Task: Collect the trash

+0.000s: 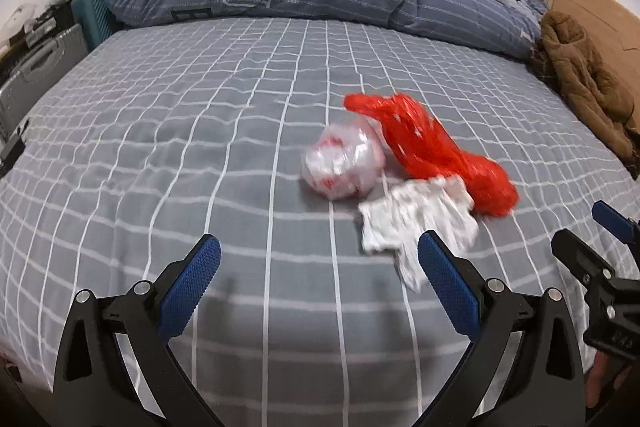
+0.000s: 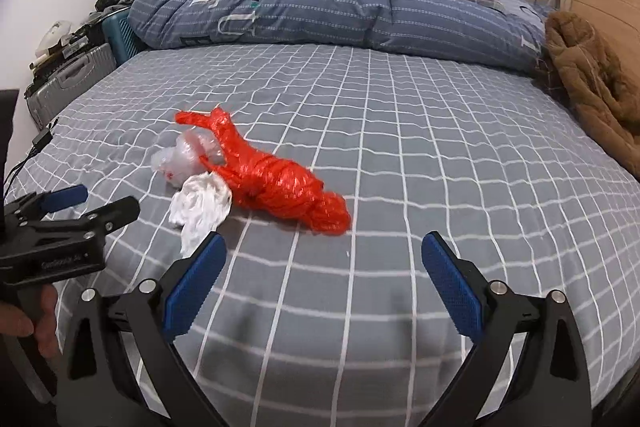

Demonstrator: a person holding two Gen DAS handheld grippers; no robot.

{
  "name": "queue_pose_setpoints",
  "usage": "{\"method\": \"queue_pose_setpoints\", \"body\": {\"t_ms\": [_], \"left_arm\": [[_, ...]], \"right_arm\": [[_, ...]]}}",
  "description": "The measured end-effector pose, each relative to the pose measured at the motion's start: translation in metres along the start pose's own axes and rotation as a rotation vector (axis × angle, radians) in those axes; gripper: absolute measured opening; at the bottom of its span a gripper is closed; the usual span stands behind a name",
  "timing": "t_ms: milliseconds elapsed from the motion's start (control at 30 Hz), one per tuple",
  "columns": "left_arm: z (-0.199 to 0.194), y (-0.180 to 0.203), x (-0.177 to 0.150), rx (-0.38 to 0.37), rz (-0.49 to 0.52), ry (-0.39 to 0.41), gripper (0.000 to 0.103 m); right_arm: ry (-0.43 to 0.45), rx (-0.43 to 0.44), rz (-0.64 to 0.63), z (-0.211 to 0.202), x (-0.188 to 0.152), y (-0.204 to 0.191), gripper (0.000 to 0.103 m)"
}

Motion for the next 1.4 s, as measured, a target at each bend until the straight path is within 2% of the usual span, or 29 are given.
{"method": "queue_pose_setpoints", "body": {"t_ms": [200, 433, 733, 800, 900, 1000, 1167, 1400], "left_arm": [[0.03, 0.0, 0.022, 0.006, -0.014, -0.012, 0.097], [0.054, 0.009, 0.038, -0.014, 0.0, -0.032, 0.094], [0.08, 0.018, 0.044, -0.026, 0.018, -0.073, 0.074], [0.084, 0.02, 0.044, -0.035, 0.019, -0.089, 0.064], [0.089, 0.021, 0.044, -0.027, 0.028, -0.092, 0.063], [0.091, 0.02, 0.044, -0.027, 0.019, -0.094, 0.062], [0.09, 0.02, 0.044, -0.028, 0.015, -0.091, 0.06], [0.082, 0.015, 0.046, -0.023, 0.0, -0.075, 0.059]], "right_arm": [[-0.016, 0.036, -0.004, 0.032, 0.016, 0.003, 0.084], [-0.032, 0.146, 0.01, 0.063, 0.03, 0.001, 0.077], [-0.065, 0.228, 0.014, 0.09, 0.034, -0.006, 0.072], [-0.072, 0.26, 0.024, 0.094, 0.033, -0.008, 0.071], [-0.08, 0.283, 0.024, 0.098, 0.032, -0.012, 0.067], [-0.091, 0.306, 0.009, 0.1, 0.03, -0.019, 0.058], [-0.095, 0.318, -0.002, 0.098, 0.027, -0.026, 0.039], [-0.068, 0.288, -0.02, 0.087, 0.034, -0.03, 0.037]]}}
Point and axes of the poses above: each gripper's, at about its wrist camera, not at the fingertips, and z roughly the way its jaws point, y to its right, x to its top, the point moved 5 cm from there along z, roughly the way its jaws point, and after that the axes turned 7 degrees about -z, right-handed, at the moved point
